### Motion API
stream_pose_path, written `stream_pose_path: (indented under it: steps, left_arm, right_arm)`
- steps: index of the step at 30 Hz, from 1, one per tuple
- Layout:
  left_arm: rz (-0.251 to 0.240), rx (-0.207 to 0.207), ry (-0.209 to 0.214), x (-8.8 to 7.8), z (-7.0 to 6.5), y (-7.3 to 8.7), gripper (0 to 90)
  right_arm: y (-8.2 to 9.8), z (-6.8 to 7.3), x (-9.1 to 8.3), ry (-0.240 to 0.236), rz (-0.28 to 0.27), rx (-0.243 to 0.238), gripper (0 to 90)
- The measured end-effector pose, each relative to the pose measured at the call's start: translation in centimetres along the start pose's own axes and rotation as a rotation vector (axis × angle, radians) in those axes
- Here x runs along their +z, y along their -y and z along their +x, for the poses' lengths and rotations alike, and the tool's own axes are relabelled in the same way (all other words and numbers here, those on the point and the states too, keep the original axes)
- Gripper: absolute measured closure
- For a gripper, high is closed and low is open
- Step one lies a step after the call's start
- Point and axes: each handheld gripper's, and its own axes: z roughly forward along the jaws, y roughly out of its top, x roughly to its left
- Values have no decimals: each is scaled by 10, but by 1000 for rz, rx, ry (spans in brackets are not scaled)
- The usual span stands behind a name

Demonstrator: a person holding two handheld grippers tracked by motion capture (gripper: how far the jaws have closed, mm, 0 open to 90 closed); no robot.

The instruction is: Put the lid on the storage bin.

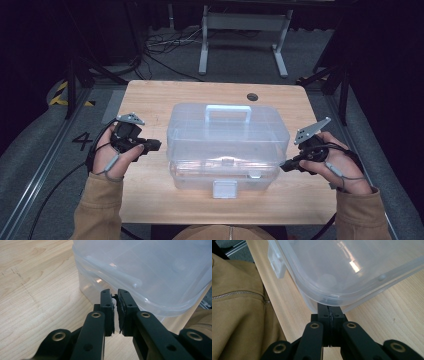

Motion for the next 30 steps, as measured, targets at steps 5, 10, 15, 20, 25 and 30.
stream_pose_path:
  steps: [5, 10, 15, 20, 25, 30]
  left_arm:
    - [6, -3, 1, 1, 0, 0, 833]
    - [8, 4, 2, 1, 0, 0, 833]
    - [11, 2, 4, 2, 0, 0, 830]
    - [17, 6, 8, 3, 0, 0, 821]
    - [20, 3, 12, 3, 1, 0, 820]
    - [18, 5, 11, 3, 1, 0, 818]
  right_arm:
    - [0, 0, 3, -3, 27, -14, 900]
    - [0, 0, 6, -10, 53, -15, 900]
    - [0, 0, 8, -18, 68, -22, 900]
    - [1, -1, 12, -19, 91, -24, 900]
    - [5, -3, 17, -17, 170, -33, 900]
    - [7, -2, 16, -28, 185, -41, 893]
